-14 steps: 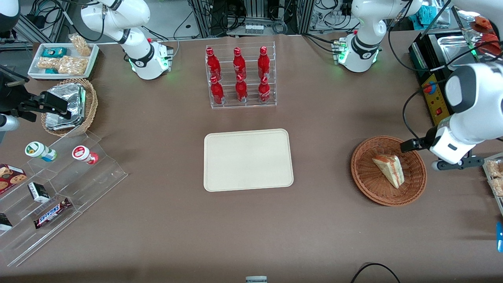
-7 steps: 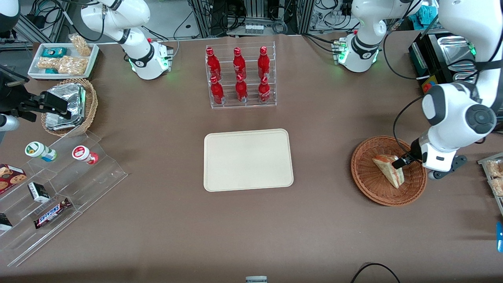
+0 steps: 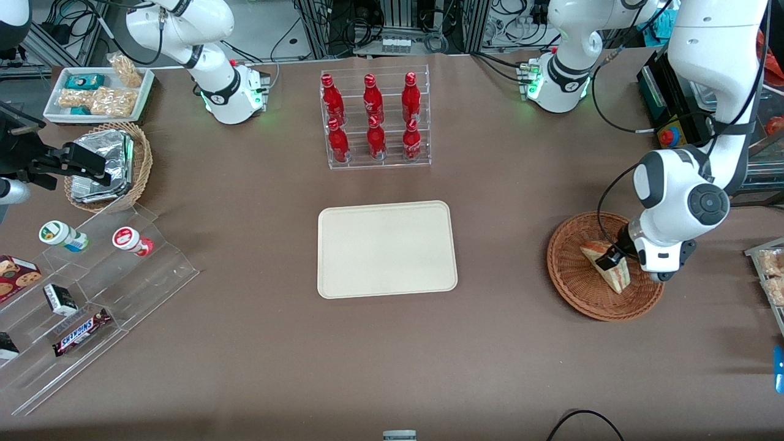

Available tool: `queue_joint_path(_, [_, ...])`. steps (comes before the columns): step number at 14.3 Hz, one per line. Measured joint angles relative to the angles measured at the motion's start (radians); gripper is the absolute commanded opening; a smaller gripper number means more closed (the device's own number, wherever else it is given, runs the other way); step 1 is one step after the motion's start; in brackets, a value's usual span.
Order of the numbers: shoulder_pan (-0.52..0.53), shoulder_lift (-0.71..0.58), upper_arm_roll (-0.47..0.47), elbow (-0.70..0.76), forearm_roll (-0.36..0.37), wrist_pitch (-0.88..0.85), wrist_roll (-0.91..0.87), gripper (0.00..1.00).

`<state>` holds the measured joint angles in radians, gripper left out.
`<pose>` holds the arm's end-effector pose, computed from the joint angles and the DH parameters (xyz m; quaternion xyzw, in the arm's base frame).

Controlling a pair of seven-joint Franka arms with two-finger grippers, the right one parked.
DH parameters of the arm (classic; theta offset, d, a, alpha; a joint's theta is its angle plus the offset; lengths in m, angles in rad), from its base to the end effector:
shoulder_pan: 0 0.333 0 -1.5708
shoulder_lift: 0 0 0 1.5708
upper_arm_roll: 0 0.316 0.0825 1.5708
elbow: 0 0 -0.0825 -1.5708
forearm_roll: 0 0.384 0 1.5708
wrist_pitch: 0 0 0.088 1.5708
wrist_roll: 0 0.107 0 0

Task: Place sandwich from basket to tray
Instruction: 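Lower the left gripper onto the sandwich and close it, then lift the sandwich and carry it over the white tray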

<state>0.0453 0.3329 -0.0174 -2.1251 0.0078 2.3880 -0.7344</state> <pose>0.5678 0.0160 0.2462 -0.9286 -0.3694 0.0329 0.0118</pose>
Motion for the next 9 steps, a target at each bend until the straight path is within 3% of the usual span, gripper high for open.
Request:
queue_joint_path(4, [-0.041,-0.018,-0.007,0.090,0.002,-0.188,0.022,0.01])
queue_joint_path(9, [-0.201,-0.042,-0.017,0.242,0.002,-0.369,0.298,0.00])
